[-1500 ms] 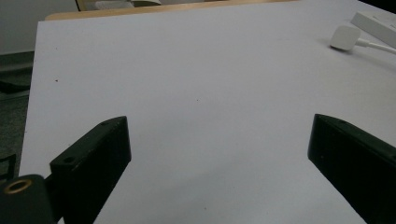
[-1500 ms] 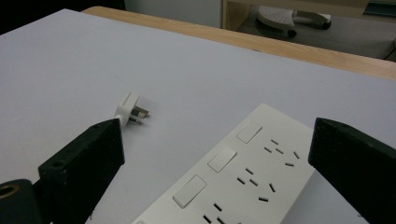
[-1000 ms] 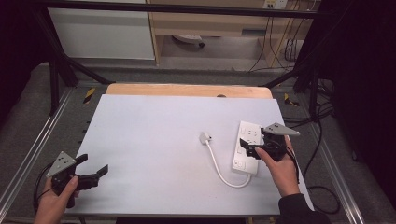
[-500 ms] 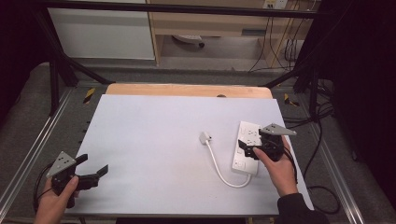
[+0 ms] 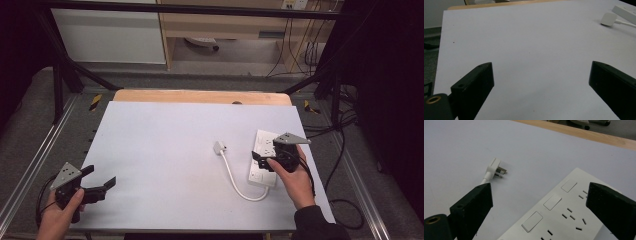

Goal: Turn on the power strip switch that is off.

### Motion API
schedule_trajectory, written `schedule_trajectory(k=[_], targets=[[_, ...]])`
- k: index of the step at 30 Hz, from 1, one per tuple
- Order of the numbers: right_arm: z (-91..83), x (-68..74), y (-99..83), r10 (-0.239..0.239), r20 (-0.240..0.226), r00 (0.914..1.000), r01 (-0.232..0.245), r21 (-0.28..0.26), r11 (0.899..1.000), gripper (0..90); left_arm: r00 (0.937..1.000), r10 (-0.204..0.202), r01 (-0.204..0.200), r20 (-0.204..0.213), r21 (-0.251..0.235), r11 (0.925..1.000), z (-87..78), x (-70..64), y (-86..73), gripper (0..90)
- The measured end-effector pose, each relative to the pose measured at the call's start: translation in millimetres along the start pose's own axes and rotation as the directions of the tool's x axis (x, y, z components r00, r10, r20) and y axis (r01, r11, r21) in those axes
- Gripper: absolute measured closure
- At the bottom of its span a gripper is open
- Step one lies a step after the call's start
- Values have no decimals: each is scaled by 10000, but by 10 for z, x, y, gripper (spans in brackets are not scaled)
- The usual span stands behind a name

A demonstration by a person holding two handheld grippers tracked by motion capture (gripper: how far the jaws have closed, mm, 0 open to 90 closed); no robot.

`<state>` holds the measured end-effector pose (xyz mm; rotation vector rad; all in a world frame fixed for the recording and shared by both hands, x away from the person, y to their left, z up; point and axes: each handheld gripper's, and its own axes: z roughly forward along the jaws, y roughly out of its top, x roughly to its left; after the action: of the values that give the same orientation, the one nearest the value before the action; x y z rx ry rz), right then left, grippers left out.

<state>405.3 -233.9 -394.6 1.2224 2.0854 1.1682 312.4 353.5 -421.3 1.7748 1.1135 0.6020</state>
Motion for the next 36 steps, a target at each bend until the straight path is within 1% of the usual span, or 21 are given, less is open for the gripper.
schedule_trajectory(k=[4,6,8,11,13,16,17,19,22,24,27,29,32,36], targets=[[28,-1,-13,-24,-1,10000,24,112,9999,105,10000,0,0,25,28,10000,1,1,-1,60],[37,0,-24,-18,42,10000,18,155,9999,133,10000,0,0,26,34,10000,2,1,-2,60],[43,-1,-31,67,-23,10000,-66,175,9998,162,10000,-9,9,41,43,10000,2,0,-2,60],[50,-5,-43,84,-118,9999,-81,191,9998,221,10000,5,-5,38,51,10000,2,0,-2,60],[54,1,-54,197,-196,9996,-193,199,9996,258,10000,-17,17,37,32,10000,4,-1,-2,60],[64,9,-71,181,-296,9994,-174,234,9996,315,10000,-17,16,42,29,10000,3,-2,-2,60],[67,9,-75,152,-315,9994,-145,210,9997,335,10000,-12,12,45,30,10000,3,-2,-2,60],[69,8,-81,242,-424,9988,-236,139,9996,371,10000,19,-19,52,49,10000,1,0,-2,60],[70,4,-100,398,-455,9982,-393,118,9992,446,10000,25,-25,57,55,10000,1,0,-1,60],[72,-7,-114,402,-452,9982,-398,90,9992,492,10000,29,-30,52,51,10000,1,-1,-1,60],[65,-19,-131,473,-482,9977,-473,15,9989,588,10000,23,-24,52,59,10000,1,-2,-1,60],[61,-23,-145,374,-516,9980,-380,-96,9992,642,10000,25,-25,48,74,10000,1,-2,-2,61],[66,-23,-165,365,-590,9976,-372,-113,9992,706,10000,29,-30,47,77,10000,1,-1,-2,61],[78,-14,-182,249,-628,9977,-257,-124,9996,751,10000,31,-32,45,76,10000,3,-1,-3,61]])
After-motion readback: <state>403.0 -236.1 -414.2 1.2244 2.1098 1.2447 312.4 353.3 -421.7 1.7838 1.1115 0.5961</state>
